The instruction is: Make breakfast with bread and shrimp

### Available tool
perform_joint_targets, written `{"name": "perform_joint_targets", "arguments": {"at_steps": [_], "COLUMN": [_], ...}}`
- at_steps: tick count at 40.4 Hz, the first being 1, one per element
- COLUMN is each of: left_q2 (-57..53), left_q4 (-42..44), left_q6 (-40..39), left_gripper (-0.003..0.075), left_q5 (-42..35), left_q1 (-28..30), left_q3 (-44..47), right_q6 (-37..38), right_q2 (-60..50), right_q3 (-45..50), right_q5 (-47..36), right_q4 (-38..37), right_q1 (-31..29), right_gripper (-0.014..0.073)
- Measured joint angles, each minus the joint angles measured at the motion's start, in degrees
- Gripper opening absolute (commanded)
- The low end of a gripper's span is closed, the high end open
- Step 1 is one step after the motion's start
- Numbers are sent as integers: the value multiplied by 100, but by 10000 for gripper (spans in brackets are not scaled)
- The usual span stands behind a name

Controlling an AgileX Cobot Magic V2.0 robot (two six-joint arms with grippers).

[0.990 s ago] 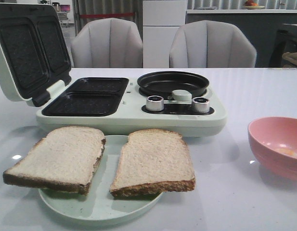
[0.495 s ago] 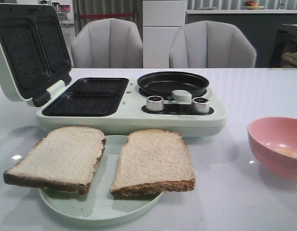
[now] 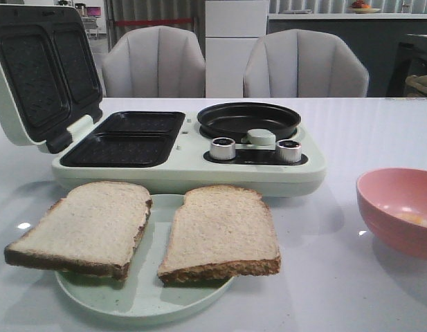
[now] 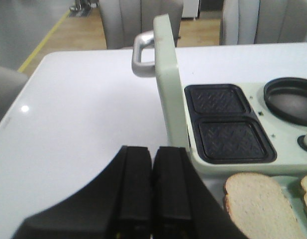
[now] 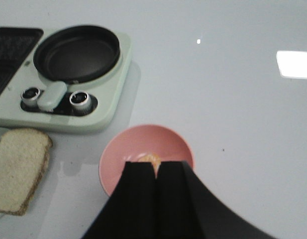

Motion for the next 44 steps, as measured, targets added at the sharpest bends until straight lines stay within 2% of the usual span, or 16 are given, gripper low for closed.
{"name": "perform_joint_targets", "arguments": {"at_steps": [6,8,10,16,19,30,36,44], "left_q2": [305,378,439,557,598,939,1290,1855], "left_q4": [-9,-9,-9,14,22,48,48,122], "left_q6": [0,0,0,0,0,239,707,1380], "left_gripper": [102,120,176,510,591,539,507,506], "left_q5": [10,10,10,10,10,10,10,-81], "left_q1": [0,0,0,0,0,-157,-708,-1746], "left_q3": [120,154,188,215,228,230,230,302], "right_q6": [0,0,0,0,0,0,0,0], "right_q2": [521,659,780,906,906,906,906,906], "right_q3": [0,0,0,0,0,0,0,0], "right_q5": [102,115,115,123,123,137,137,137], "right_q4": [0,-10,-18,-23,-23,-23,-23,-23], "right_q1": [0,0,0,0,0,0,0,0], "right_gripper": [38,69,134,414,495,507,507,507]}}
